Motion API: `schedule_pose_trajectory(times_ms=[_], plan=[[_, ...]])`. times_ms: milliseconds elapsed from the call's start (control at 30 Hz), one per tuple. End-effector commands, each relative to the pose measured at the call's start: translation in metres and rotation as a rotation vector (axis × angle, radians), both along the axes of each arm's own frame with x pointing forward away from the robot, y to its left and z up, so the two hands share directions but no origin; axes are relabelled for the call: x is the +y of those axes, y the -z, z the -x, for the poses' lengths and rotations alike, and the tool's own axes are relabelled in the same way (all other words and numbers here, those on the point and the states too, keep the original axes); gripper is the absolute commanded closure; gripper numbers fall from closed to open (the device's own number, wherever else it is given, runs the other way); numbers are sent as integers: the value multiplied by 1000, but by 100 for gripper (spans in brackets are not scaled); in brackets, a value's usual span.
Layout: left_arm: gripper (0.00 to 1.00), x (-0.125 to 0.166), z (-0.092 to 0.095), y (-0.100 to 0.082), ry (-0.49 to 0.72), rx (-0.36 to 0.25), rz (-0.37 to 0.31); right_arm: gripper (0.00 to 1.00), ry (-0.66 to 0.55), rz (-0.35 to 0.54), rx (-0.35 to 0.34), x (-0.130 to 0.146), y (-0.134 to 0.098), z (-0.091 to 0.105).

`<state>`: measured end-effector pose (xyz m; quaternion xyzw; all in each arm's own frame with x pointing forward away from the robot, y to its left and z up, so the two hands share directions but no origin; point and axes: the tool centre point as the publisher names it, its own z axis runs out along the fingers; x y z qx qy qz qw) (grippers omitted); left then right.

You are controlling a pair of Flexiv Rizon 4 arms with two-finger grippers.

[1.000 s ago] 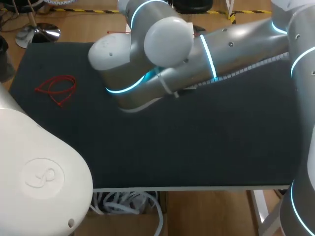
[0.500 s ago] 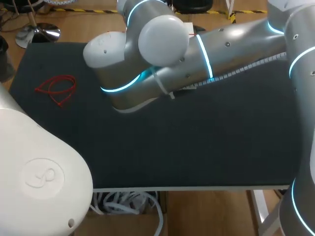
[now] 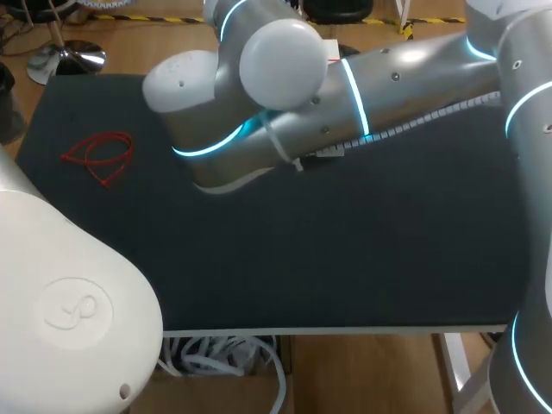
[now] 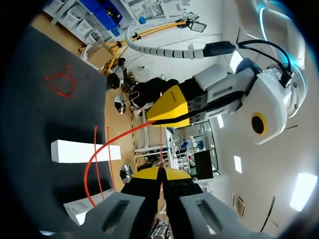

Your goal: Grab the tape and strap the tape.

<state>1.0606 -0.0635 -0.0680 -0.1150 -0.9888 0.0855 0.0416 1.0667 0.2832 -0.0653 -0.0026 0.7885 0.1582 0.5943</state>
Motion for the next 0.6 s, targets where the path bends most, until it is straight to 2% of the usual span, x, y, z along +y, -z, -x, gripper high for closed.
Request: schedule_pose_trajectory(times_ms=[33, 600], plan=[[100, 0, 0, -1, -1, 1, -4, 100, -5, 10, 7, 6, -4, -2], [100, 0, 0, -1, -1, 1, -4, 100, -24, 17, 3, 14, -5, 0]])
